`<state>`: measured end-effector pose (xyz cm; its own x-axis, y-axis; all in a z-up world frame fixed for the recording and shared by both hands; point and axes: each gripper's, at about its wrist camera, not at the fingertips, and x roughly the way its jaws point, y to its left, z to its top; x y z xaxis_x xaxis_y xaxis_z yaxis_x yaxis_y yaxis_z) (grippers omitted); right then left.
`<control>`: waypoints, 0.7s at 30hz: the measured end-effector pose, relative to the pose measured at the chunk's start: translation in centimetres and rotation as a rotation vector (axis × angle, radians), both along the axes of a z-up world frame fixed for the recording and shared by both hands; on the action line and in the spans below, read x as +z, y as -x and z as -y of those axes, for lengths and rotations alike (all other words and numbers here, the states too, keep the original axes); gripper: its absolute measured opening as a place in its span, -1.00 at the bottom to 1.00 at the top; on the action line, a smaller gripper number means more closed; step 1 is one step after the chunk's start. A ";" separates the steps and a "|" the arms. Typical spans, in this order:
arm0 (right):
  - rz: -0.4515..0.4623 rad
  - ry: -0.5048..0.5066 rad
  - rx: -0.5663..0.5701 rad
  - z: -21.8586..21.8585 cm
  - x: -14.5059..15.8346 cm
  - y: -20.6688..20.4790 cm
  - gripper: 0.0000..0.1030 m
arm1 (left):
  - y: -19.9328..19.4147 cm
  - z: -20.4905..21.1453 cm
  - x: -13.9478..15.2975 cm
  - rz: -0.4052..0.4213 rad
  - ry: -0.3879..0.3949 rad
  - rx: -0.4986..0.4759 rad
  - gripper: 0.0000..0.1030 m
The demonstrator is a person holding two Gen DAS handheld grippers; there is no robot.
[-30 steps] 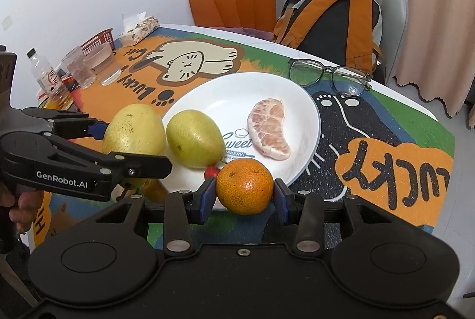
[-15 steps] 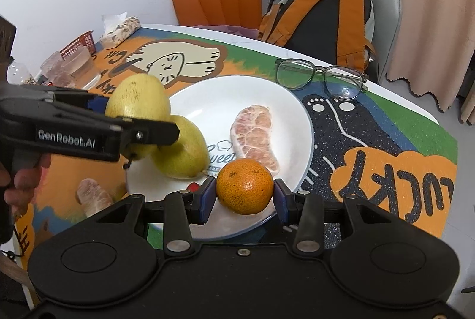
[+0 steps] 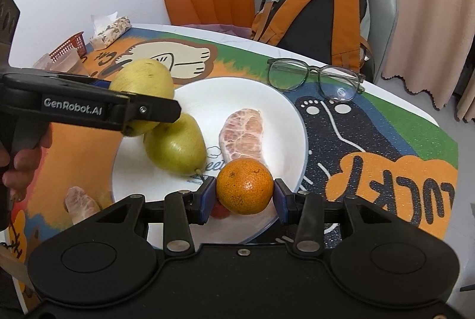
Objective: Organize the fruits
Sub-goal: 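Lift the pomelo over the white plate with the left gripper while the right gripper carries the orange, then lower the pomelo onto the plate and open the left gripper while the right gripper releases the orange there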
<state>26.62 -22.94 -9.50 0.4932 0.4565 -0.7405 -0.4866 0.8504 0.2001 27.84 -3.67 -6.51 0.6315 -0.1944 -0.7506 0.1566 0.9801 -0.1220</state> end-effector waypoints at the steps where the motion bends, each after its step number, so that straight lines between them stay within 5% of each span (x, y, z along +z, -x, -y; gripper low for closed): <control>1: -0.001 0.002 0.002 0.0 0.0 0.0 -0.18 | -0.1 0.0 0.0 0.002 0.000 0.000 0.41; 21: 0.015 -0.011 0.011 -0.1 0.5 0.4 -0.06 | -2.1 -0.1 -0.2 -0.001 0.016 0.000 0.38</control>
